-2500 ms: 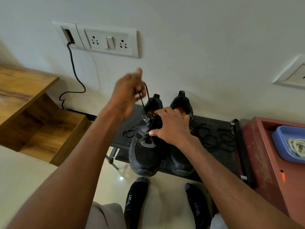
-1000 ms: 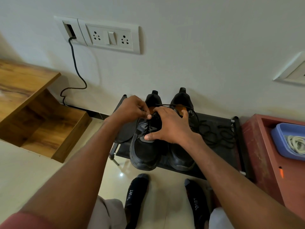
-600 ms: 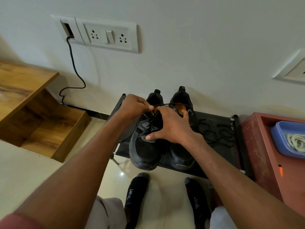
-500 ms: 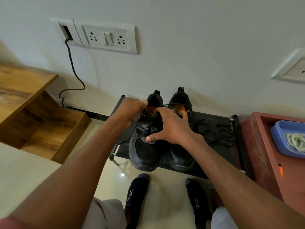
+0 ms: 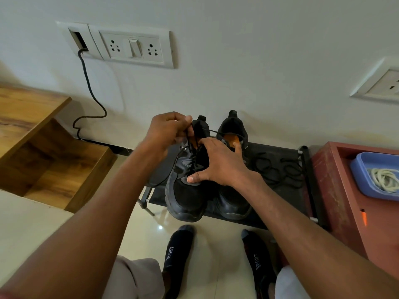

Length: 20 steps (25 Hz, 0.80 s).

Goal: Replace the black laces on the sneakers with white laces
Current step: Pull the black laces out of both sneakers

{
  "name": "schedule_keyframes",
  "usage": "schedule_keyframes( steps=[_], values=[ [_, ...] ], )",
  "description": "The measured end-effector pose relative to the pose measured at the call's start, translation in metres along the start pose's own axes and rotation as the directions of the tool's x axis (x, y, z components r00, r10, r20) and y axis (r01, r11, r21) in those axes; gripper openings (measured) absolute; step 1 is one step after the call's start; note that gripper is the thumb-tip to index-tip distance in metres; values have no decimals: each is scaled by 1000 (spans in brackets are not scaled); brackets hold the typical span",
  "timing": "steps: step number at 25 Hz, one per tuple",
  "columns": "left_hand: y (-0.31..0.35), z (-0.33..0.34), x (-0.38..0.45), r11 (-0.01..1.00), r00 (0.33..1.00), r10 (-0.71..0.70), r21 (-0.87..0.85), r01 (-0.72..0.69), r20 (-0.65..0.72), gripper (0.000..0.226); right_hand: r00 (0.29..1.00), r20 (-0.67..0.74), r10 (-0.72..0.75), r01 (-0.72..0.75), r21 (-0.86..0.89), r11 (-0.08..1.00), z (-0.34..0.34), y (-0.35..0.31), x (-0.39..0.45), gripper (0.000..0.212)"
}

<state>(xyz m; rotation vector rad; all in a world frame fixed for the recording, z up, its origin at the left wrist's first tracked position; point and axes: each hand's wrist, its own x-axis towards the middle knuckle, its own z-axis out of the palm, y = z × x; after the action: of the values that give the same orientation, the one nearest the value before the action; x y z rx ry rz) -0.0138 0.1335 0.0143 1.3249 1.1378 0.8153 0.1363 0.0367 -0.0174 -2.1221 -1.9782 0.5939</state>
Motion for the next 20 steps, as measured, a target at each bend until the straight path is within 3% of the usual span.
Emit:
schedule_keyframes(
  steps=[1, 2, 3, 5, 6, 8, 9, 10, 11, 12, 13, 14, 15, 16, 18, 20],
  values=[
    [2, 2, -1, 1000, 1000, 5, -21, -5, -15, 21, 1000, 0, -1, 1, -5, 1000, 0, 0, 0, 120],
    [1, 3, 0, 989, 997, 78, 126, -75, -14, 25, 1000, -2, -3, 3, -8, 1000, -1, 0, 0, 120],
    [-1, 3, 1, 911, 984, 178, 374, -172, 18, 29, 1000, -5, -4, 4, -8, 1000, 0, 0, 1, 119],
    [-4, 1, 2, 598, 954, 272, 754, -271, 128, 28, 1000, -14, -5, 5, -5, 1000, 1, -2, 1, 116],
    [-5, 0, 2, 505, 958, 238, 822, -262, 159, 27, 1000, -15, -3, 3, -3, 1000, 2, -2, 1, 114],
    [-7, -2, 7, 477, 972, 183, 850, -222, 150, 27, 1000, -16, -3, 3, -3, 1000, 1, -2, 0, 116],
    [-6, -3, 11, 564, 973, 190, 797, -217, 131, 29, 1000, -18, -3, 3, -4, 1000, 1, -2, 0, 117],
    [-2, -4, 11, 727, 976, 205, 655, -206, 79, 31, 1000, -16, -3, 3, -9, 1000, 0, -2, 0, 118],
    [4, -5, 11, 904, 980, 197, 385, -185, 8, 32, 1000, -13, -4, 3, -15, 1000, 0, -2, 0, 119],
    [13, -7, 9, 986, 986, 159, 50, -157, -44, 31, 1000, -12, -5, 5, -20, 1000, -1, -2, -1, 120],
    [18, -7, 8, 975, 990, 122, -179, -132, -65, 30, 1000, -14, -6, 6, -24, 1000, -1, -2, 0, 120],
    [20, -6, 7, 962, 991, 112, -242, -127, -75, 29, 1000, -14, -6, 6, -28, 1000, -1, -3, 0, 120],
    [20, -5, 6, 980, 988, 132, -140, -142, -80, 30, 1000, -12, -6, 5, -31, 1000, -1, -3, 0, 120],
    [16, -5, 6, 978, 980, 187, 111, -179, -64, 31, 1000, -11, -3, 2, -34, 999, -1, -4, 0, 120],
    [3, -8, 7, 757, 972, 227, 616, -217, 64, 34, 1000, -10, 7, -8, -34, 999, 0, -5, 0, 121],
    [-6, -13, 9, 576, 982, 58, 797, -180, 180, 35, 1000, -19, 16, -17, -47, 999, 1, -5, 0, 122]
  ],
)
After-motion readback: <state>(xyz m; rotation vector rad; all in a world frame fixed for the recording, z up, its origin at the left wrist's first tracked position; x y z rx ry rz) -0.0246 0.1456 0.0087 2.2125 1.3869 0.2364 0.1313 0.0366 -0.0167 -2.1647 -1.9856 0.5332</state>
